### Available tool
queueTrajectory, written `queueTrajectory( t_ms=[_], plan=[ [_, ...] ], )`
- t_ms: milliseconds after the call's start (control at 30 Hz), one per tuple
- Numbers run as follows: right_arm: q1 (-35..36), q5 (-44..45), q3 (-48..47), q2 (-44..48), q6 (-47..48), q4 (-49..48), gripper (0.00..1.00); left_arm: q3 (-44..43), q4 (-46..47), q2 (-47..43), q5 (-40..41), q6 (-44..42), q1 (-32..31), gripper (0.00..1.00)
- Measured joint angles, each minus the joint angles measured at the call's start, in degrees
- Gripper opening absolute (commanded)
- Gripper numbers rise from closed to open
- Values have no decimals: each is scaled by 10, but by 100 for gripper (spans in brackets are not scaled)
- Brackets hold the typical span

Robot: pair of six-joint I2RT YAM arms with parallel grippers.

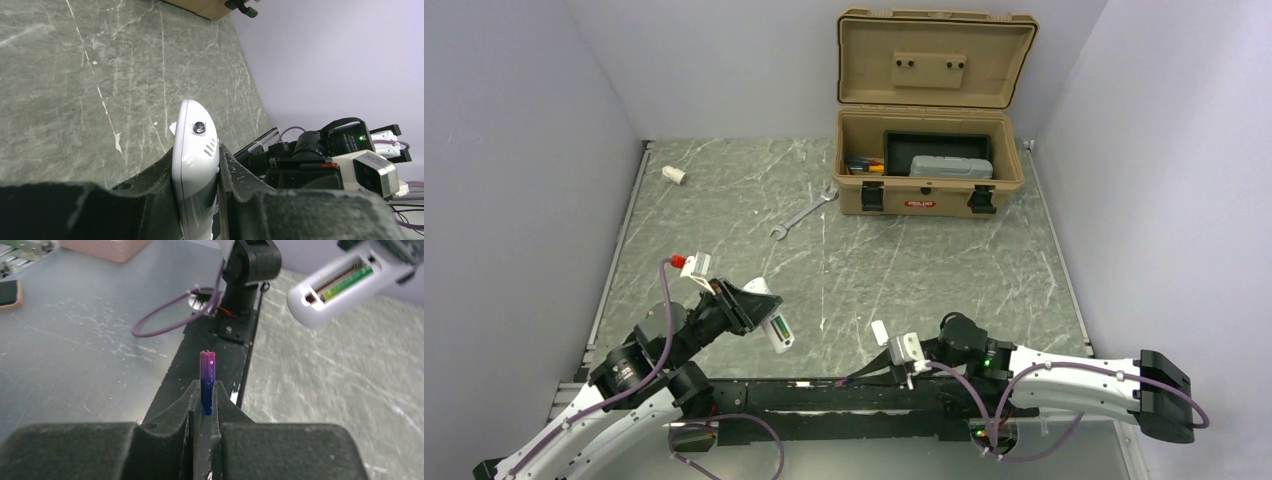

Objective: Load the batteries into the remote control

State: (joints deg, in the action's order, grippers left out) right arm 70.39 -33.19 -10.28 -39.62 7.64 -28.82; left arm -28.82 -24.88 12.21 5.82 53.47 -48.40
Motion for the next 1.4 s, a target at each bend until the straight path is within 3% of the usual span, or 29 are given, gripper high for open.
queueTrajectory(
  t_ms=[367,733,867,1033,1400],
  plan=[
    [1,-77,2,19,31,-31,0,0,6,4,0,0,0,0],
    [1,-66,2,17,27,-40,0,0,7,4,-1,0,0,0],
    [2,19,-2,-5,4,-32,0,0,7,5,-1,0,0,0],
    [1,202,-56,-110,-58,46,0,0,7,13,-1,0,0,0],
    [1,280,-156,-293,-44,202,0,9,28,10,-9,-2,0,0]
  ],
)
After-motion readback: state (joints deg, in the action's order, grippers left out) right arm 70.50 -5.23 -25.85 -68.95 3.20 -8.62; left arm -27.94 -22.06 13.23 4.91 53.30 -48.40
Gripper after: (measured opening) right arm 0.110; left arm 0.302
